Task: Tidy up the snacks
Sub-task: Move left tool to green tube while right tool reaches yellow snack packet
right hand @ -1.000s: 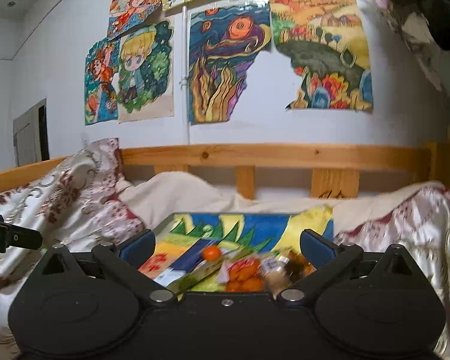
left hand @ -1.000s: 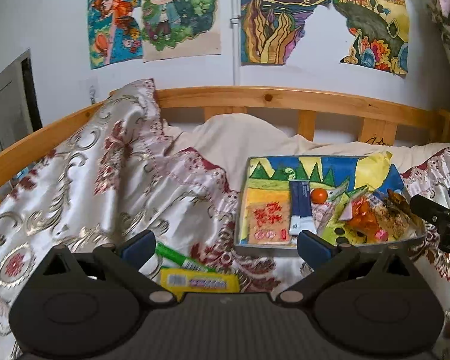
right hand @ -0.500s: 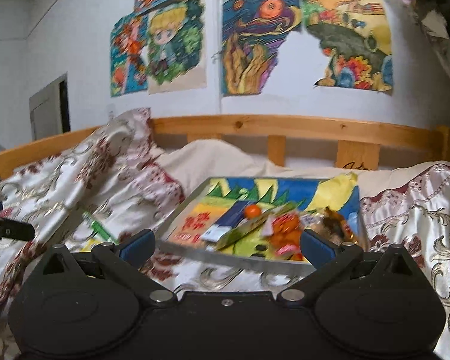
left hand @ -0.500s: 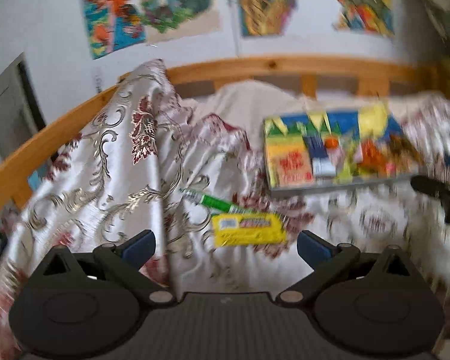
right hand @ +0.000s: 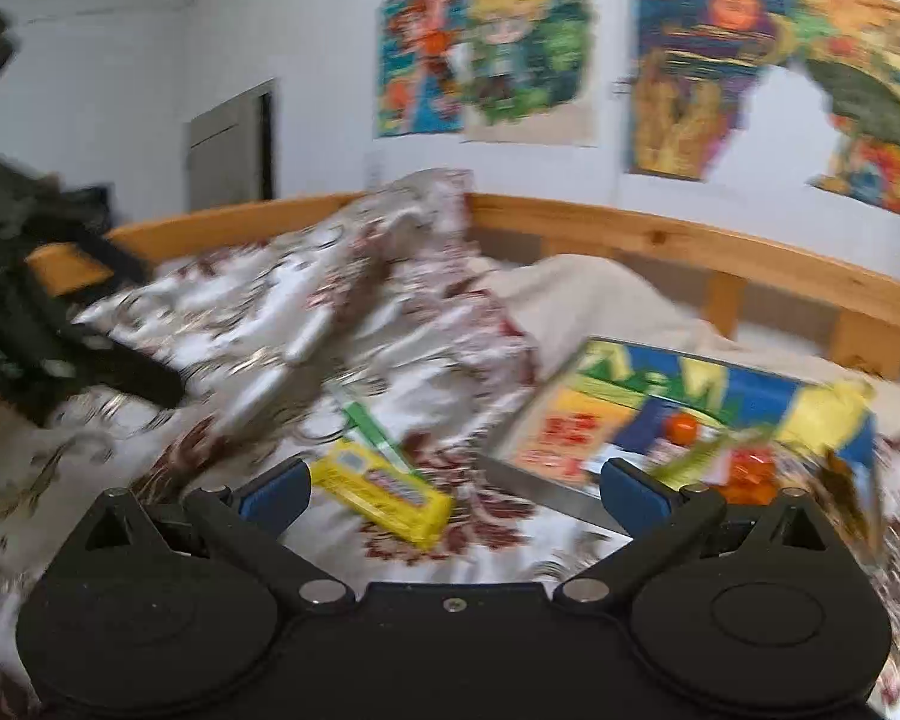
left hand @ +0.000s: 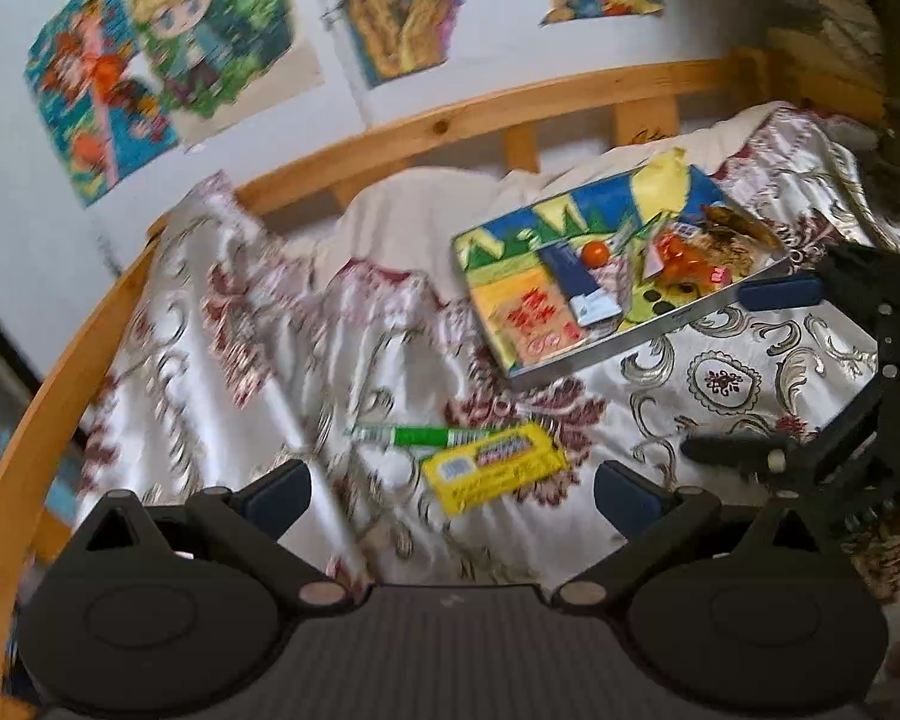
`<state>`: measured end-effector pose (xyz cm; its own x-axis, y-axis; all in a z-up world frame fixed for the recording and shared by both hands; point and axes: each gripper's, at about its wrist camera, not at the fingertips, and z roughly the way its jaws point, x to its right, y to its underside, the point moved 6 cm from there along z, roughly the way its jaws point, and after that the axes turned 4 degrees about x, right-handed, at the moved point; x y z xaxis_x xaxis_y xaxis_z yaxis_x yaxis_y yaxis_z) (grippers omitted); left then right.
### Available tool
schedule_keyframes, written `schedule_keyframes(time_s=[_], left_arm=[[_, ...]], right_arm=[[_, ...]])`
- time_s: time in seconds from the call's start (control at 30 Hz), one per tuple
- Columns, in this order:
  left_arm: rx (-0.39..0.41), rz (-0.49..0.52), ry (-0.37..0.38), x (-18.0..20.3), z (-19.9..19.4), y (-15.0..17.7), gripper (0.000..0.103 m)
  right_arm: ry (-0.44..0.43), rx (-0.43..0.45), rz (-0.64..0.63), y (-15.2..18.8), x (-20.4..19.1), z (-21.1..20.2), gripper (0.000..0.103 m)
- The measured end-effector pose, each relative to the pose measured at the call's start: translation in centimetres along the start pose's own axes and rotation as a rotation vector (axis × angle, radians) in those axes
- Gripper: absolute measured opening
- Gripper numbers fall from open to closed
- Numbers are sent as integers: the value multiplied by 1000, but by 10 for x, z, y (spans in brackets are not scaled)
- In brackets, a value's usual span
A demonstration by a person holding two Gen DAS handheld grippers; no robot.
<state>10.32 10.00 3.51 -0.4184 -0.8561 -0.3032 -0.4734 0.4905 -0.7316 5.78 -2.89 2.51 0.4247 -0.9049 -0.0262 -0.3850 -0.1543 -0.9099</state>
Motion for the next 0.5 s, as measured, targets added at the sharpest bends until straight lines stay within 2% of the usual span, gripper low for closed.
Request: schedule_keyframes(time_s=[0.1,0.23,0.4,0.5], left_arm=[[49,44,41,-5,20,6,102],[-4,27,82,-27,55,18,102],[-16,23,37,-61,89,17,103],[-31,38,51,-71,106,12,103]], right_arm=[[-55,-13,-81,4,-10,13,102],[-158,-54,-150,19,-14,41,102],[-283,-104,-257,40,-17,86,102],[-334,-123,-309,45,-16,112,102]])
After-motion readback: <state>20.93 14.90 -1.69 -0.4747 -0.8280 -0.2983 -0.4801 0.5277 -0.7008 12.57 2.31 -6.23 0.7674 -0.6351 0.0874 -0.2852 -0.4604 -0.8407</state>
